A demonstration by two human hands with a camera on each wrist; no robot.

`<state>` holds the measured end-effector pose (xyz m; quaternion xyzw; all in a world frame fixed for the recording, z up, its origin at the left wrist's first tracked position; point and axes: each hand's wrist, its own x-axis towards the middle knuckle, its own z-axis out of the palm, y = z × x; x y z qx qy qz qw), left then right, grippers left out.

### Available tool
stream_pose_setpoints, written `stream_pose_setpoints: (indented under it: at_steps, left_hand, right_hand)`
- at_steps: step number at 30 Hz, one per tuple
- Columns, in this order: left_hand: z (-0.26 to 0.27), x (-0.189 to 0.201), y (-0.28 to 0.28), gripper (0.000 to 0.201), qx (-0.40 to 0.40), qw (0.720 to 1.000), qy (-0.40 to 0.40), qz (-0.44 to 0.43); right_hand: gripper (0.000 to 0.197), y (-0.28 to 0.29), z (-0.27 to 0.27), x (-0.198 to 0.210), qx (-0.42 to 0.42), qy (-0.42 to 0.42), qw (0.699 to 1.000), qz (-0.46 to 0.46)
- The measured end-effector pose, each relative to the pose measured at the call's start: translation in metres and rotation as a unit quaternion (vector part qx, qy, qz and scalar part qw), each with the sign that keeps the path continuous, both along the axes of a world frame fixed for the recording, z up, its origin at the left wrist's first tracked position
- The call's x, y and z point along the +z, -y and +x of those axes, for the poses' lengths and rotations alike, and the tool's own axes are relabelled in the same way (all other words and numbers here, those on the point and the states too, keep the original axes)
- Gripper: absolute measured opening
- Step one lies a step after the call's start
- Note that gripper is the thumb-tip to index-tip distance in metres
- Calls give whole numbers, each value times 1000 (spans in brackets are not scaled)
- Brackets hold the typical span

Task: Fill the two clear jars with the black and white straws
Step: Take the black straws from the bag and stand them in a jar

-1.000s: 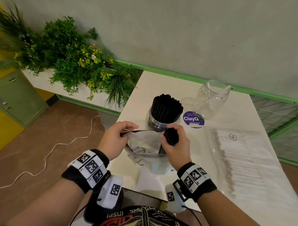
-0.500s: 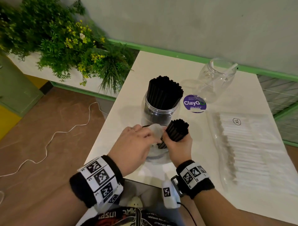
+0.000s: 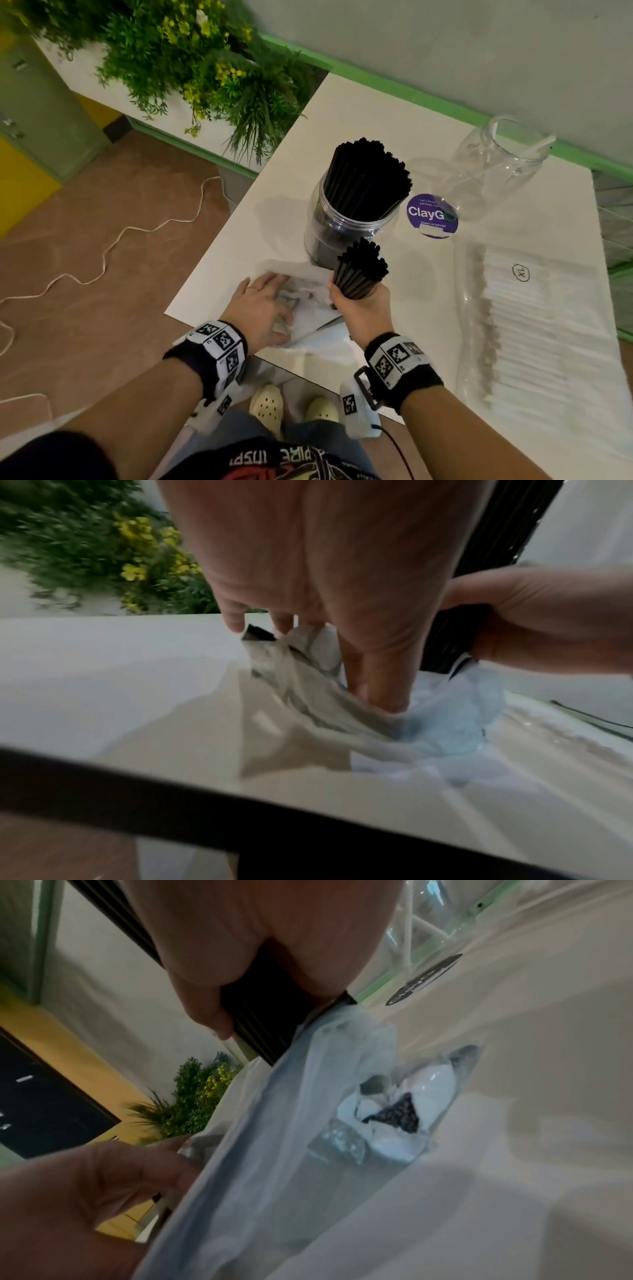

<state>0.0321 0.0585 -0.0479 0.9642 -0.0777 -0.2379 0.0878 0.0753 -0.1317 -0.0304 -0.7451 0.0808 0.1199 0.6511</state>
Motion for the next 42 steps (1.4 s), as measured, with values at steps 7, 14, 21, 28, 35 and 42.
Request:
stream_pose_setpoints:
  at_steps: [7, 14, 21, 28, 35, 42]
  left_hand:
    - [-1, -17, 5, 29, 114, 992, 22, -58]
    - [-8, -39, 5, 22, 162, 967, 117, -157]
    - [-11, -43, 11, 23, 183, 955, 135, -189]
    - [-5, -18, 20, 24, 255, 944, 76, -194]
    - [32, 8, 50, 48, 274, 920, 147, -240]
    - [50, 6, 62, 24, 413, 832, 159, -334]
  right_hand:
    - [10, 18, -14, 2, -47, 15, 999, 17]
    - [17, 19, -3, 9, -59, 14, 998, 17]
    - [11, 19, 5, 8, -55, 49, 997, -4]
    - [10, 10, 10, 8, -31, 70, 997, 6]
    - [15, 12, 19, 0, -37, 49, 998, 30]
    - [15, 11, 21, -3, -32, 41, 998, 26]
